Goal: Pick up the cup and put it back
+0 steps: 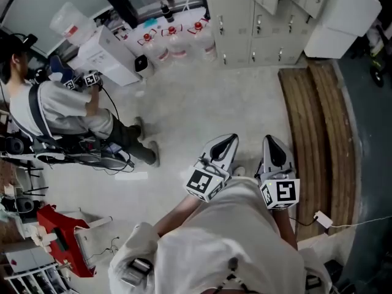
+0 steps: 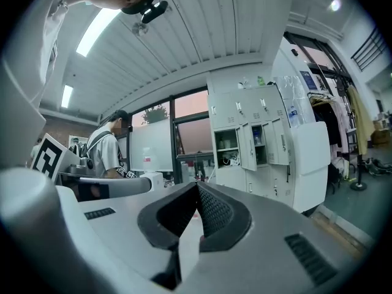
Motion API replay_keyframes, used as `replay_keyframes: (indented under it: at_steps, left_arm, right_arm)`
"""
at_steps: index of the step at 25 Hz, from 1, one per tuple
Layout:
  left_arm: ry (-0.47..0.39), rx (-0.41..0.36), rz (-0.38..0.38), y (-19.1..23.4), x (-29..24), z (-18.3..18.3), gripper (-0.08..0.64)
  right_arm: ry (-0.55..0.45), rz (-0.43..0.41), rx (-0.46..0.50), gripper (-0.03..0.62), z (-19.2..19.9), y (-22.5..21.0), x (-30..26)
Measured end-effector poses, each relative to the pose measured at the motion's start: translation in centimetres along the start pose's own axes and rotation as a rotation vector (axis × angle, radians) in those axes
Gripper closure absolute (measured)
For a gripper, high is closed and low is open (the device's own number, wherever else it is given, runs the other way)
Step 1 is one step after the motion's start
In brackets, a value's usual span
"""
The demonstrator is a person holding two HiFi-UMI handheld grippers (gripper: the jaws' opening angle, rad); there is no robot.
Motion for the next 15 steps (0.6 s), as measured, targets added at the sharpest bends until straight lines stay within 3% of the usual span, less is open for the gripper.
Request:
replay_keyframes:
  at_steps: [15]
  left_arm:
    - [0.002, 0.025, -0.051, 2.4, -1.6, 0.2, 0.551]
  right_arm:
    - [-0.007, -0.047, -0.057, 0.566, 0.6, -1.3, -2.8]
Point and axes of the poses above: the fingertips, and each gripper's own axes: x backward along the fingers, y to its left, z out of its underside, the point moved 7 cm from there along x, backward along the fingers, and after that the axes turned 1 degree about -y, right-handed, at the moved point
